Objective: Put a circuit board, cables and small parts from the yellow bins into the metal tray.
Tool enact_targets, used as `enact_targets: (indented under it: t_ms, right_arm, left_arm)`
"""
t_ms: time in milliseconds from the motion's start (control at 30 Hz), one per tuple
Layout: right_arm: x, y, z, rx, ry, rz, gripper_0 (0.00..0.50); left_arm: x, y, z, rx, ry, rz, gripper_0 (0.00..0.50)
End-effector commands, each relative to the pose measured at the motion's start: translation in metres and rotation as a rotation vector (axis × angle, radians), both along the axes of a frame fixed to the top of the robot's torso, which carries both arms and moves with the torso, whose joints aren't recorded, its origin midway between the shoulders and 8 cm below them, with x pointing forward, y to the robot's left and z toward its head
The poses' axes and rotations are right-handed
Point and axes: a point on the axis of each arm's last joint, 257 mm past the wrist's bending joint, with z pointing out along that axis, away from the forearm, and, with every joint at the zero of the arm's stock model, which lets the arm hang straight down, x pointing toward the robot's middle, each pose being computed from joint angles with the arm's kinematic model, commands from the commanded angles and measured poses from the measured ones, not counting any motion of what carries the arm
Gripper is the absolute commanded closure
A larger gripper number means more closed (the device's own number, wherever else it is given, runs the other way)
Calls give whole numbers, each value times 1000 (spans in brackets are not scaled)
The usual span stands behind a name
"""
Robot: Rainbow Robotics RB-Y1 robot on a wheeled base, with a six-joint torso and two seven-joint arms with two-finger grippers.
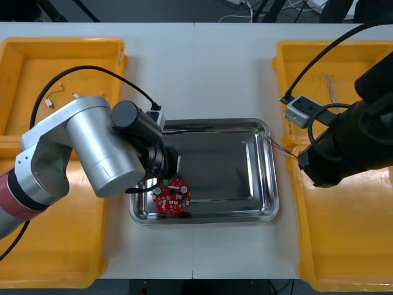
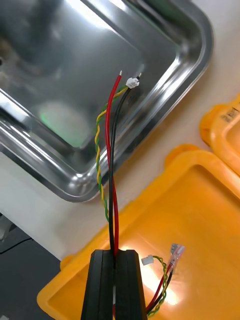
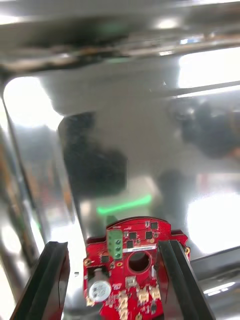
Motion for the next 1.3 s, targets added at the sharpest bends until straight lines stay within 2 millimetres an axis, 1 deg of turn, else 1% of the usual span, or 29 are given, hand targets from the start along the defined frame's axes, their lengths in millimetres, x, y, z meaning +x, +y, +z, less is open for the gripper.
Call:
enact_targets:
  t_ms: [33,100,200,300,333,400,500,600,667,733,833,933,1133,1200,1233,1300]
  right_arm:
    - [-1,36,8,-6,-45,113,500]
    - [-1,49,5,-19,-51,146,500]
    - [-3,61,3,-32,-59,180,500]
    - [-6,76,-2,-47,-67,222,500]
    - [-6,78,-3,-52,-68,227,500]
    - [-8,83,-8,-71,-71,256,500]
    - [-12,86,-17,-95,-64,282,500]
    - [-13,94,-28,-105,-67,326,500]
    - [-11,95,-33,-130,-75,370,500]
    - [-10,97,-38,-156,-83,427,500]
    - [-7,99,-42,-174,-77,481,500]
    - [-2,102,-46,-197,-83,547,500]
    - [6,105,-59,-261,-114,612,500]
    - [12,110,-65,-292,-146,634,500]
    - [13,110,-66,-297,-150,633,500]
    - [15,114,-75,-310,-160,641,500]
  left_arm:
    - [13,18,49,-15,-58,31,0]
    - [12,29,60,-5,-51,33,0]
    - [11,39,72,11,-38,23,0]
    - [9,58,90,28,-14,12,0]
    - [10,60,94,26,-16,10,0]
    - [12,70,106,20,-15,3,0]
    - [15,81,115,26,-19,-5,0]
    - [22,99,123,42,-19,-15,0]
    - [26,109,128,52,-26,-15,0]
    - [32,123,131,71,-26,-17,0]
    - [39,137,133,86,-25,-9,0]
    - [50,161,137,94,-21,16,0]
    - [65,197,143,95,-18,69,0]
    - [72,212,144,93,-18,101,0]
    - [74,215,144,91,-21,110,0]
    - [83,227,145,81,-33,147,0]
